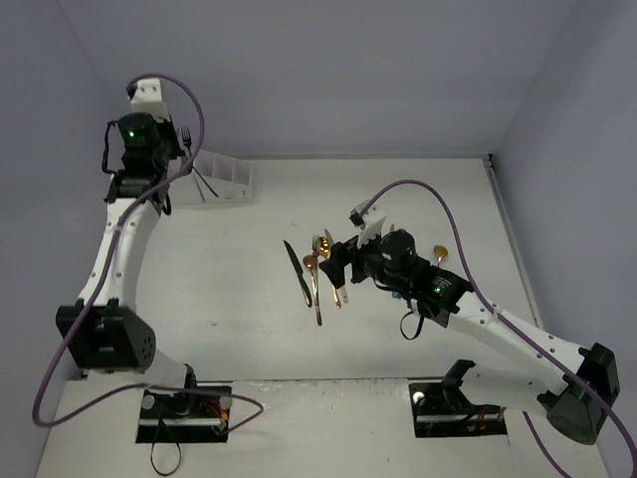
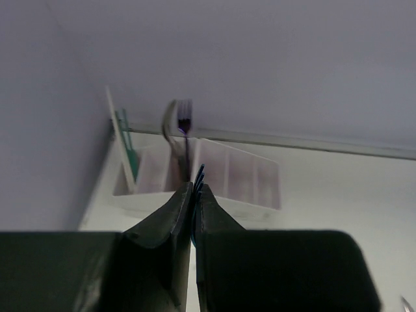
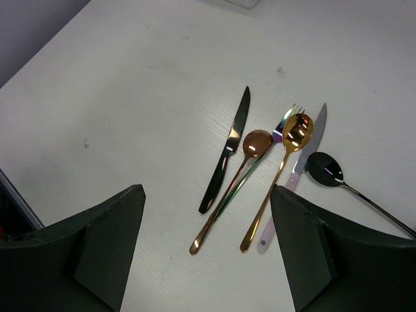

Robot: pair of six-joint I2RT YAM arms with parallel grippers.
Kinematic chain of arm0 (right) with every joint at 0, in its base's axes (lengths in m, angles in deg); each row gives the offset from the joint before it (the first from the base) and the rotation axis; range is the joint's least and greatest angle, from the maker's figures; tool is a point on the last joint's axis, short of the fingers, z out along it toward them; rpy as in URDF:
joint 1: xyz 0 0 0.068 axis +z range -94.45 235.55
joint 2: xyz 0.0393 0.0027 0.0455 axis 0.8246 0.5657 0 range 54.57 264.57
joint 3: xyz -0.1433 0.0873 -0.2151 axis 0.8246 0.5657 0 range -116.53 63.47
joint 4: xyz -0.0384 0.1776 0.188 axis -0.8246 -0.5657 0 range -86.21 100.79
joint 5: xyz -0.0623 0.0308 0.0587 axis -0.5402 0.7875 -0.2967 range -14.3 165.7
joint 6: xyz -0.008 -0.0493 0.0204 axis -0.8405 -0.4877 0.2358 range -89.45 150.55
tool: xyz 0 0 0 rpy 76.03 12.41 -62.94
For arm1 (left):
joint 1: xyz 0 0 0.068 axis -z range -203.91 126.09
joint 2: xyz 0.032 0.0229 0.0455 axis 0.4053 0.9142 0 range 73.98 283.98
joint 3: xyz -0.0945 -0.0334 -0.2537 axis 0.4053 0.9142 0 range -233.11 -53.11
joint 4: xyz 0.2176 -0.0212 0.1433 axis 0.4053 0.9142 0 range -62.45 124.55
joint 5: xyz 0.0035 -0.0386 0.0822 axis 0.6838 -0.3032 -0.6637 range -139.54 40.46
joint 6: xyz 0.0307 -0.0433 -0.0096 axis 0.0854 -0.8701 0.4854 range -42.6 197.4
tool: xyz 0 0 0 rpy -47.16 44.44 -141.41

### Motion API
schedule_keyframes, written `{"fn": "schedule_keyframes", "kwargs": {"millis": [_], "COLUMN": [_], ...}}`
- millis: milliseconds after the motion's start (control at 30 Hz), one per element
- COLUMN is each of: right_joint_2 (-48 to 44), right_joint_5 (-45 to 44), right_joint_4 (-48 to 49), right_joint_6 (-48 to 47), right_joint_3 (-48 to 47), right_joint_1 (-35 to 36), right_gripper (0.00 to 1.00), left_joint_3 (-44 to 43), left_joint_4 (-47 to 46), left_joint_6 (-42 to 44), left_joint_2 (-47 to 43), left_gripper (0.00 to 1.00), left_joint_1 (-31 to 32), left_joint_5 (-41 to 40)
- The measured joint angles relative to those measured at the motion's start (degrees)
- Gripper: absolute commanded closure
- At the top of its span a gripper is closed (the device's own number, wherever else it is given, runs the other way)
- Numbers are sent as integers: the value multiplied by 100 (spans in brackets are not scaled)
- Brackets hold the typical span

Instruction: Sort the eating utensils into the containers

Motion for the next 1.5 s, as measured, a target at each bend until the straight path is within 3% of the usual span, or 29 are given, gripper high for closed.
{"fn": "schedule_keyframes", "kwargs": {"millis": [233, 500, 867, 1300, 1500], "right_joint_2": [60, 473, 766, 831, 815], "right_joint_5": [188, 635, 792, 569, 199], "right_joint_4": [2, -15, -49, -50, -123], "right_joint_6": [4, 42, 61, 205, 462], "right_joint_3": [50, 284, 366, 525, 626], "right_joint_1": [-302, -890, -1030, -1030, -1030], "right_gripper": [25, 25, 25, 27, 38], "left_joint_3": [-1757, -3399, -3372, -2779, -1707], "left_joint_4": [-304, -513, -734, -916, -836], "left_joint_6": [210, 247, 496, 724, 492], "left_joint_2": [1916, 3575, 4162, 4140, 3313], "left_gripper": [100, 100, 96, 48, 32], "left_joint_1": [-892, -1067, -1046, -684, -472], "left_joint_5": [170, 178, 645, 767, 622]}}
